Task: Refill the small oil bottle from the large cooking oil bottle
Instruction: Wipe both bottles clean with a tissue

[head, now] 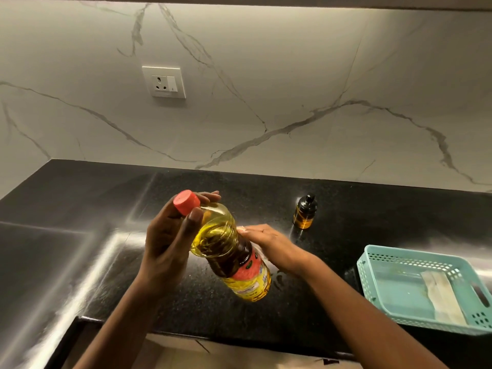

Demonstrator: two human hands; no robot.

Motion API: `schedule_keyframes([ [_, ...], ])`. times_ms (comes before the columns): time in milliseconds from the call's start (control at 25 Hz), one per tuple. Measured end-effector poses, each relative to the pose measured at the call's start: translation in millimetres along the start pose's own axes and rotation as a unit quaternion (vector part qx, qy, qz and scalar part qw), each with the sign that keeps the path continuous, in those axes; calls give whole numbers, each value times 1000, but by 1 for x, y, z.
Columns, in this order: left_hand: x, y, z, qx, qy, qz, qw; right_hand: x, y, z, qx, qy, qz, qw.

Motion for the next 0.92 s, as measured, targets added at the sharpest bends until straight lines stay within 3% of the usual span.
schedule_keyframes([
  [80,-2,3,-1,10,7,0,1000,9,24,-2,-146,7,-60,987],
  [160,-4,1,-1,17,8,-3,1000,19,50,-9,-301,24,-119,946],
  [320,-6,-17,0,18,28,14,999,28,82,-15,-377,93,-140,911],
  [560,-15,-22,-24,-40,3,-24,999,37,108,-44,-566,117,-177,797],
  [640,-19,-27,-25,-59,3,-18,998,41,114,-48,-576,112,-181,789],
  [760,-24,-37,-26,-78,-12,-15,997,52,125,-42,-542,116,-196,809],
  [920,-31,-45,-30,-89,-2,-14,996,70,139,-16,-478,193,-189,835],
])
Point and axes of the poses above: each hand's wrist, its own x-axis away from the middle knuckle, its own z-axis out of the back of the hand, y = z × x, the point moved 6 cm from there along -x, towards the middle knuckle, and after that the axes turned 1 degree about -z, right-handed, at the moved point
